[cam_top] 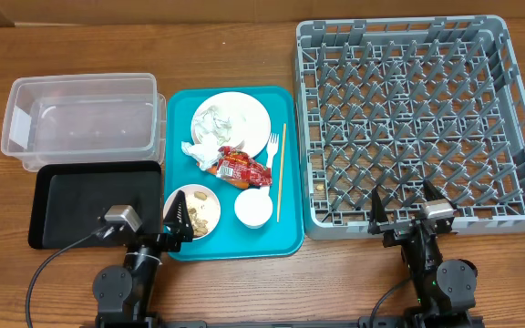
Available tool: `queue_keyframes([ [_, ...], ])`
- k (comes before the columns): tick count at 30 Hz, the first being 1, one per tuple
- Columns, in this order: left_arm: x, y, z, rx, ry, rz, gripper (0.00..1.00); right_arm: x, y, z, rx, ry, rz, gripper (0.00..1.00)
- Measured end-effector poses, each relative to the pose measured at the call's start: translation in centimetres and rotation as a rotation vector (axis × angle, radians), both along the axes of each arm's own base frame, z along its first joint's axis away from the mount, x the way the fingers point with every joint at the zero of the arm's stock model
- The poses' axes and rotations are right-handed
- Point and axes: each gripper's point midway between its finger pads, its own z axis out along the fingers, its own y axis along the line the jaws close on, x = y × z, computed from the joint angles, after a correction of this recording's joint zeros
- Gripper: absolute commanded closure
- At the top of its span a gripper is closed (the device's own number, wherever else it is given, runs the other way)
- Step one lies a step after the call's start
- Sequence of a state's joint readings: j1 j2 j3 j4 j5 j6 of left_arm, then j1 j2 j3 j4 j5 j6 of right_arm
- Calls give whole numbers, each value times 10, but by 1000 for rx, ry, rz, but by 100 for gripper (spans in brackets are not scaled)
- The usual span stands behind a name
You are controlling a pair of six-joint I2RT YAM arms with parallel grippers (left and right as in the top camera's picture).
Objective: Sort waste into correct bins and load items into the dishwasher
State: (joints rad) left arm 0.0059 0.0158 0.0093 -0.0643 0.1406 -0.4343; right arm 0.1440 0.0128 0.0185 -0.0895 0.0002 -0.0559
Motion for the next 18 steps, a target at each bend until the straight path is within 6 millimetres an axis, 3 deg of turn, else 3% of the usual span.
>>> queue_keyframes([
  [5,-8,-14,20,-40,5,-77,0,0,0,0,0,1,0,0],
  [13,-39,-17,131,-32,-152,-101,0,0,0,0,0,1,0,0],
  [18,-43,-19,169,-35,-107,-111,0,0,0,0,0,1,0,0],
])
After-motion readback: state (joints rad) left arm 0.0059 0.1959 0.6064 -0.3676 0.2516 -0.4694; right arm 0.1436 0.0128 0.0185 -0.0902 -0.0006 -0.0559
